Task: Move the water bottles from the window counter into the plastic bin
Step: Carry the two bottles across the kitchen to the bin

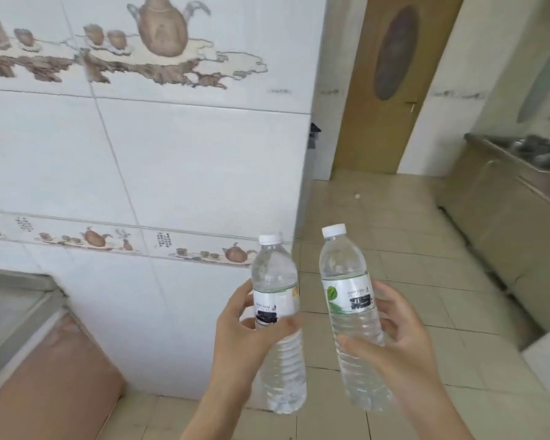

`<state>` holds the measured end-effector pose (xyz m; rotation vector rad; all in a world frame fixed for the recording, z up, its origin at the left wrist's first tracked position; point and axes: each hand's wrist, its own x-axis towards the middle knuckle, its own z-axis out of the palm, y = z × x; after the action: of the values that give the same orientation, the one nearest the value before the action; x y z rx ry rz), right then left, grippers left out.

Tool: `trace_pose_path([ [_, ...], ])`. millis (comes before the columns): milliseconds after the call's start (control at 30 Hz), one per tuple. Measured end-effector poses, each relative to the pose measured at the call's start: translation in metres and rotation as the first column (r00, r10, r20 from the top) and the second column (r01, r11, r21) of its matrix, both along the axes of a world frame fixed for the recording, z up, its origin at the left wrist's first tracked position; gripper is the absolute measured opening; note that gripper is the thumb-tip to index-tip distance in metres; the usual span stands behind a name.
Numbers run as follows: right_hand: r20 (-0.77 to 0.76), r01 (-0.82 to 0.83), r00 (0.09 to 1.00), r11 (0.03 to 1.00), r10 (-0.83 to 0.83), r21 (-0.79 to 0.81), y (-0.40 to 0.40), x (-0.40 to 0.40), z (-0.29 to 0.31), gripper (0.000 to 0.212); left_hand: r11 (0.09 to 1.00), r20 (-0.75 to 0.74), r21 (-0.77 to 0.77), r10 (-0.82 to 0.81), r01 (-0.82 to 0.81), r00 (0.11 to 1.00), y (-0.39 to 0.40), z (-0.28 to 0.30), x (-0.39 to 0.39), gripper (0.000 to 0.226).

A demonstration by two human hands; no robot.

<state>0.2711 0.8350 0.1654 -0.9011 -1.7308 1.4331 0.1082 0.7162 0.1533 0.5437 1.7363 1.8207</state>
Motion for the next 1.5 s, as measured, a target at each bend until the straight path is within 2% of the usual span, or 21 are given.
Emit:
trace_pose_path([
  [167, -0.004, 0.219, 0.976, 0.976, -0.219, -0.010, 0.039, 0.056, -0.005, 0.083, 0.979, -0.034, -0.032, -0.204, 0.203, 0.978, 0.074, 0.000, 0.037, 0.059],
  [400, -0.011, 0.457, 0.889, 0.889, -0.457, -0.034, 0.105, 0.094, -0.011, 0.085, 0.918, -0.046, -0.037, -0.397, 0.395, 0.917, 0.187, 0.003, 0.060, 0.063],
  [567, -0.029, 0.591, 0.806, 0.806, -0.591, 0.015, 0.163, 0.101, -0.002, 0.084, 0.866, -0.062, 0.010, -0.499, 0.501, 0.864, 0.281, 0.009, 0.063, 0.074],
  [733, -0.050, 0.691, 0.723, 0.723, -0.690, 0.016, 0.219, 0.101, 0.011, 0.081, 0.793, -0.103, 0.028, -0.603, 0.608, 0.791, 0.364, 0.012, 0.065, 0.075],
  [933, -0.049, 0.746, 0.665, 0.666, -0.745, 0.009, 0.284, 0.105, 0.009, 0.080, 0.731, -0.106, 0.029, -0.676, 0.682, 0.729, 0.446, 0.007, 0.074, 0.074],
  [1100, -0.052, 0.748, 0.662, 0.663, -0.748, -0.007, 0.359, 0.117, 0.002, 0.079, 0.706, -0.099, 0.035, -0.702, 0.707, 0.705, 0.521, 0.004, 0.090, 0.069],
  [1500, -0.043, 0.749, 0.662, 0.663, -0.748, 0.006, 0.589, 0.181, -0.009, 0.080, 0.727, -0.100, 0.018, -0.682, 0.686, 0.725, 0.751, 0.003, 0.147, 0.065],
])
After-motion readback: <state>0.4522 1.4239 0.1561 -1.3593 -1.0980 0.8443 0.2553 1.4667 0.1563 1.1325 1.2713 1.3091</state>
